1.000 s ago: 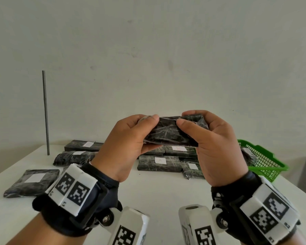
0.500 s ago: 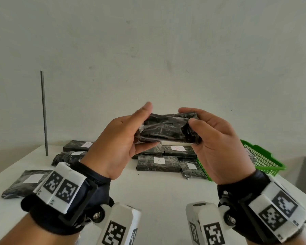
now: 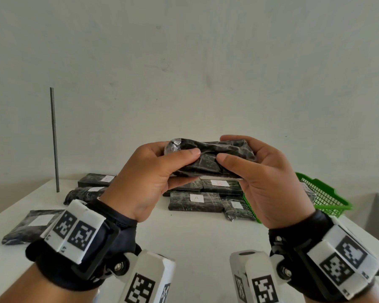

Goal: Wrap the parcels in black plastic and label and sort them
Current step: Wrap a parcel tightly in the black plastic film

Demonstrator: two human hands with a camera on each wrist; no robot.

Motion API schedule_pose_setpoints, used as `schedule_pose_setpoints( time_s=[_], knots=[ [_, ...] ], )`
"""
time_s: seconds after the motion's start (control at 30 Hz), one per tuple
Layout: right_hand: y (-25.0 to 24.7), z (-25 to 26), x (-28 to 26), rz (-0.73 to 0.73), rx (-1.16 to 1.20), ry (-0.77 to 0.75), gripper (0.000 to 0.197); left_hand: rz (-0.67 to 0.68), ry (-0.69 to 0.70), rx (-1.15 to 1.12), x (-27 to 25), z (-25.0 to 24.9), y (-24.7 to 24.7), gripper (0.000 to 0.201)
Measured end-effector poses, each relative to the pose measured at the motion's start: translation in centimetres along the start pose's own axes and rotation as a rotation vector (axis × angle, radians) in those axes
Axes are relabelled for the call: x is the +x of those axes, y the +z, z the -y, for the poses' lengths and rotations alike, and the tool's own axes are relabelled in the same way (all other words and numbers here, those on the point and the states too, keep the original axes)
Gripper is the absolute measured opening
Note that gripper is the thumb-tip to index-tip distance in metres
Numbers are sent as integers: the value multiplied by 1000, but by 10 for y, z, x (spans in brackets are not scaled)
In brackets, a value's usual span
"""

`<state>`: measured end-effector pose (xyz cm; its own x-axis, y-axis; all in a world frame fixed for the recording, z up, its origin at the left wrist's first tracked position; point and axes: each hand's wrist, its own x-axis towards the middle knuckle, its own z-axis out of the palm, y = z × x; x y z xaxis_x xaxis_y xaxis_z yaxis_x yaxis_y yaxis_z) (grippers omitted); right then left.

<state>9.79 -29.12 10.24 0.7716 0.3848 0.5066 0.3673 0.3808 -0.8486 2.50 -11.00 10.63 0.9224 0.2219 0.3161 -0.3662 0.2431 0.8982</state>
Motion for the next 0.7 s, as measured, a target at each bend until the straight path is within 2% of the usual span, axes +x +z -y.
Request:
schedule_pose_setpoints(
  time_s=[0.07,0.17,0.23,0.3,0.43,0.57,0.7],
  knots=[
    [0,-1,0,-10,-21,-18,29,14,-15,-4,-1,0,0,27],
    [1,-3,0,12,-17,0,35,-7,-5,-17,-2,3,0,21],
    [1,-3,-1,26,-29,6,45,-8,0,-16,-2,3,0,27],
    [1,-4,-1,32,-58,-4,46,6,-7,-7,-1,3,-1,32],
    [2,-4,-2,47,-50,26,47,-9,2,-10,0,4,-2,23],
    [1,-3,-1,43,-80,25,47,18,-16,-12,1,3,-5,40],
    [-4,-4,1,80,-62,61,54,4,-28,-39,3,4,-8,36]
  ],
)
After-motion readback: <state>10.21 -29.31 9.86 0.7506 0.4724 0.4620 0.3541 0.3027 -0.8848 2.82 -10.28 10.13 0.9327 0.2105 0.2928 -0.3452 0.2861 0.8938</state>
